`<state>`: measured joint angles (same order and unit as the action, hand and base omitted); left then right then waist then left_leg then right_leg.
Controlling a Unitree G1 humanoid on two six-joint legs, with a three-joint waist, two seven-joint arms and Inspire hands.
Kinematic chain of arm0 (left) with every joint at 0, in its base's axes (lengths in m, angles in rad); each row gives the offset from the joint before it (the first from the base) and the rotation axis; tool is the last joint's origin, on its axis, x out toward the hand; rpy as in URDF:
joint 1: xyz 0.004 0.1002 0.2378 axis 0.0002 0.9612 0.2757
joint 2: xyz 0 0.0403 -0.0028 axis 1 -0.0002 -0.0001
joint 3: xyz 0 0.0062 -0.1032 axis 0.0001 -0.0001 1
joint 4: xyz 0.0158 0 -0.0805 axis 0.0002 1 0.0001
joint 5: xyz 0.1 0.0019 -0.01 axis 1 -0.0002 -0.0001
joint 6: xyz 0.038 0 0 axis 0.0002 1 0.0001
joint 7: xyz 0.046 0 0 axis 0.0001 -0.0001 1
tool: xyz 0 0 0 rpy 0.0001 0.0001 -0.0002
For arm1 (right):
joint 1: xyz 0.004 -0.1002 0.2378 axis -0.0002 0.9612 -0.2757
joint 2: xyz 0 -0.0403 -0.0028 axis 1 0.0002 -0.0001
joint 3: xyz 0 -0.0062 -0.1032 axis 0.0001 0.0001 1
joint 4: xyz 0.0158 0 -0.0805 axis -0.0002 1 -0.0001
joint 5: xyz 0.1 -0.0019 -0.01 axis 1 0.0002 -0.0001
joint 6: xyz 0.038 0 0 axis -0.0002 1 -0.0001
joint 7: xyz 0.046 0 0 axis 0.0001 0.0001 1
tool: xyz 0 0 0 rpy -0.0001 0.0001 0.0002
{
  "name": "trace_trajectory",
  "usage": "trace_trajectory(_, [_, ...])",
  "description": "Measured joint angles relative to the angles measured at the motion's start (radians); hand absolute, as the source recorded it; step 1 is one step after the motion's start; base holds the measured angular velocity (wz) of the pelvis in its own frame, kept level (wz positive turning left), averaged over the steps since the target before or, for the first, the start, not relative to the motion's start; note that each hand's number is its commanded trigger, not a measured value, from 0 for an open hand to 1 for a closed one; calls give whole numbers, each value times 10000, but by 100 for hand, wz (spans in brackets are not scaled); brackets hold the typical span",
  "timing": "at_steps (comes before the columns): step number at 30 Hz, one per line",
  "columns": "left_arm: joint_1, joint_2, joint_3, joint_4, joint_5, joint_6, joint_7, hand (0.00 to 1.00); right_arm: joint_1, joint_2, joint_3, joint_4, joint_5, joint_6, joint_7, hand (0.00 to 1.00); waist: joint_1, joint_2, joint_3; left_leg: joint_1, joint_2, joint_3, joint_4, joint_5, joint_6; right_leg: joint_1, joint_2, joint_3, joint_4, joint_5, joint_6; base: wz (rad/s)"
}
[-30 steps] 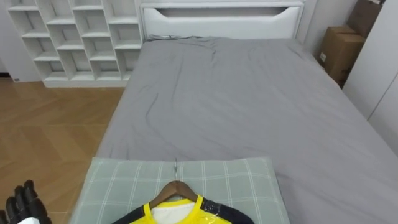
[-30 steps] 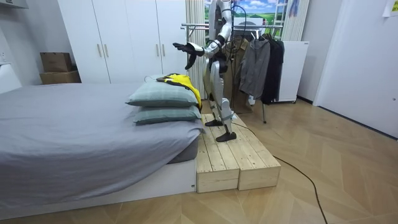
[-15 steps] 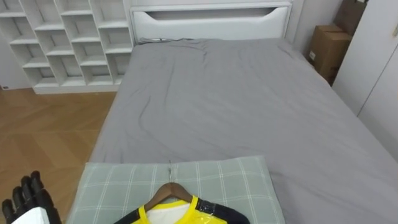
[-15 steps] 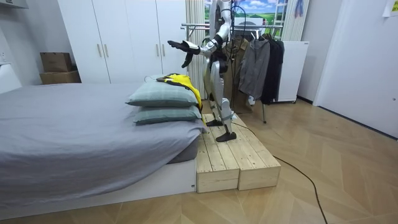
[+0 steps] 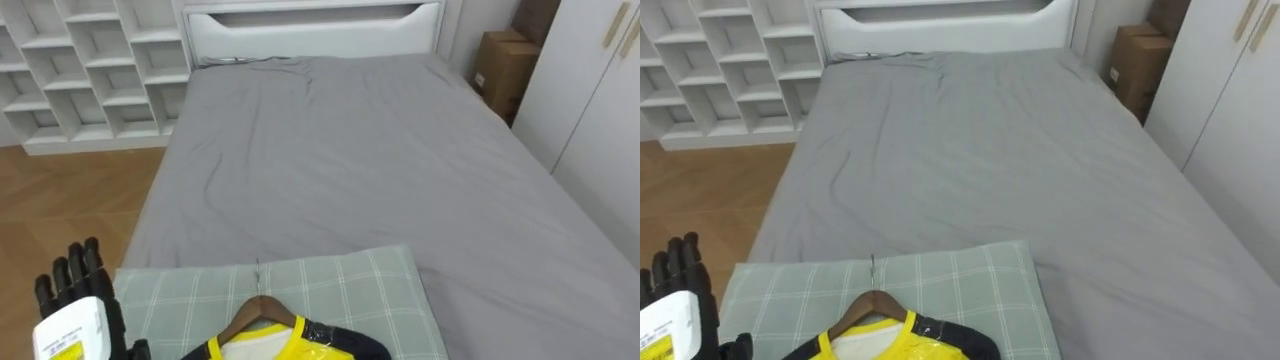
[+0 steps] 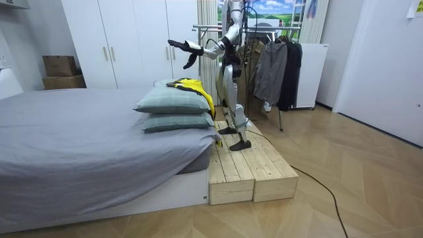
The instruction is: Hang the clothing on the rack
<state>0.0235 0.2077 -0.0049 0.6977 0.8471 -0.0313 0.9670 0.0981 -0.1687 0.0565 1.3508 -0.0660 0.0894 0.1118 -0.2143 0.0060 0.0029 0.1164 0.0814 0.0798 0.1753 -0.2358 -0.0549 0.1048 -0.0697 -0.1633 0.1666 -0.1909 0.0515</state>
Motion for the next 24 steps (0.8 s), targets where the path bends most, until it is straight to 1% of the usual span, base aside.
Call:
trace_trajectory(2, [-34,124,-62,0,175,24,-22,0,11,-2,0,104,45,34,2,0,-1,-22,10,9,-1,10,-8,0,1,-1,0,9,2,0,0,-2])
trace_trajectory(3, [-35,182,-115,1,215,76,-39,0,58,-6,-3,113,109,114,7,0,-12,-29,9,33,0,34,-8,0,1,-4,0,33,3,1,-1,-5])
trace_trajectory(6, [-37,209,-126,61,629,341,-269,0,196,-9,-25,83,191,224,91,0,-37,-31,11,83,1,94,-8,1,1,2,0,82,22,2,-2,-6])
trace_trajectory(8, [-39,216,-209,87,662,525,-478,0,211,-15,-25,86,191,235,160,0,-95,-38,16,130,2,128,-14,1,1,39,-2,104,32,2,-1,-5])
trace_trajectory(10, [-59,225,-303,96,835,738,-739,0,204,-14,-21,85,213,343,241,0,-243,-63,25,146,2,147,-25,1,1,31,-1,135,48,1,-1,-2])
trace_trajectory(14, [-138,222,-532,179,1100,894,-1164,0,155,-37,-22,86,209,367,270,0,-286,-80,24,163,1,256,-37,1,2,-28,3,257,67,1,-1,-9])
trace_trajectory(16, [-230,210,-653,356,1301,1119,-1654,0,190,-36,-24,86,126,445,388,0,-355,-108,23,163,2,268,-52,1,2,-38,6,268,60,1,0,0])
trace_trajectory(17, [-231,205,-711,361,1302,1187,-1764,0,201,-36,-26,85,80,445,417,0,-375,-116,21,160,2,267,-60,1,2,-38,6,266,58,1,0,0])
trace_trajectory(19, [-290,183,-1035,581,1306,1429,-2179,0,196,-37,-21,31,-199,574,438,0,-432,-118,19,157,0,267,-64,1,2,-20,5,256,51,1,0,0])
trace_trajectory(20, [-329,177,-1153,698,1306,1495,-2304,0,191,-37,-21,24,-227,616,436,0,-449,-120,17,161,1,267,-64,1,2,-10,4,252,52,1,0,0])
trace_trajectory(22, [-340,109,-1432,888,1302,1658,-2851,0,186,-39,-12,-65,-241,647,425,0,-522,-127,22,157,2,267,-65,1,2,-8,5,245,53,2,0,0])
trace_trajectory(24, [-341,25,-1593,889,1314,1722,-3224,0,208,-40,-15,-203,-241,647,420,0,-533,-127,22,150,3,275,-64,1,2,-13,5,242,52,2,1,0])
